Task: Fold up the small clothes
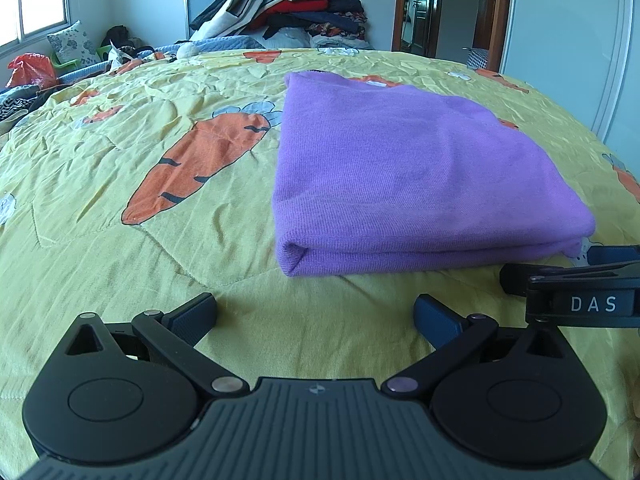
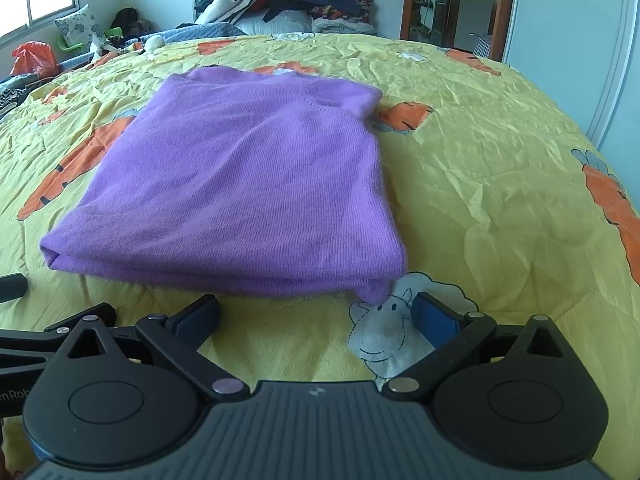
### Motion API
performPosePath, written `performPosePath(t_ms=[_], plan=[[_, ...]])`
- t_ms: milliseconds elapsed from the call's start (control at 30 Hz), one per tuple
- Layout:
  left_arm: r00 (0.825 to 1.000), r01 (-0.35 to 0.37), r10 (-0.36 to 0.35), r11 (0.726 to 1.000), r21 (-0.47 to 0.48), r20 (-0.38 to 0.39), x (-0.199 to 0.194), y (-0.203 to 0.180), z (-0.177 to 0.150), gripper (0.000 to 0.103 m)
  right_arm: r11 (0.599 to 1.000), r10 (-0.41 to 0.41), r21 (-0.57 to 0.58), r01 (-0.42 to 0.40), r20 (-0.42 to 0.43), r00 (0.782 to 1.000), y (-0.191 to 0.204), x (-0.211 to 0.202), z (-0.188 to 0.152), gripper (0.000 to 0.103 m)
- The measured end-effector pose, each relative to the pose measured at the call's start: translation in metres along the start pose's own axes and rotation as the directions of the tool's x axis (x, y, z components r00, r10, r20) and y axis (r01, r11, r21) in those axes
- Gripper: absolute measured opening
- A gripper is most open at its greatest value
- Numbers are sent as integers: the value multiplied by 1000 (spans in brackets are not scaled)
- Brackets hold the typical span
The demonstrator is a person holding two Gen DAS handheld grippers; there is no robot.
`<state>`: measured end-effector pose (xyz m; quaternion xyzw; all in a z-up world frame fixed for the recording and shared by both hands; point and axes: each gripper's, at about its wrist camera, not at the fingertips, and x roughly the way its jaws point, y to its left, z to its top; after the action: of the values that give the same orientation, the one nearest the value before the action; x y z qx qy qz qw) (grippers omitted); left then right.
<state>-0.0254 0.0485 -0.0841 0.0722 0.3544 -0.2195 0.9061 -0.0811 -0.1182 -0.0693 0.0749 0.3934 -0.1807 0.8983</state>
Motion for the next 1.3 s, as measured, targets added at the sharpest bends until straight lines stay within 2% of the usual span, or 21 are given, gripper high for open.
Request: performPosePath(t_ms=[1300], plan=[[1000,0,0,1000,0,0,0,0,0,103,1000,-3,3,3,11,1000,0,0,0,103]])
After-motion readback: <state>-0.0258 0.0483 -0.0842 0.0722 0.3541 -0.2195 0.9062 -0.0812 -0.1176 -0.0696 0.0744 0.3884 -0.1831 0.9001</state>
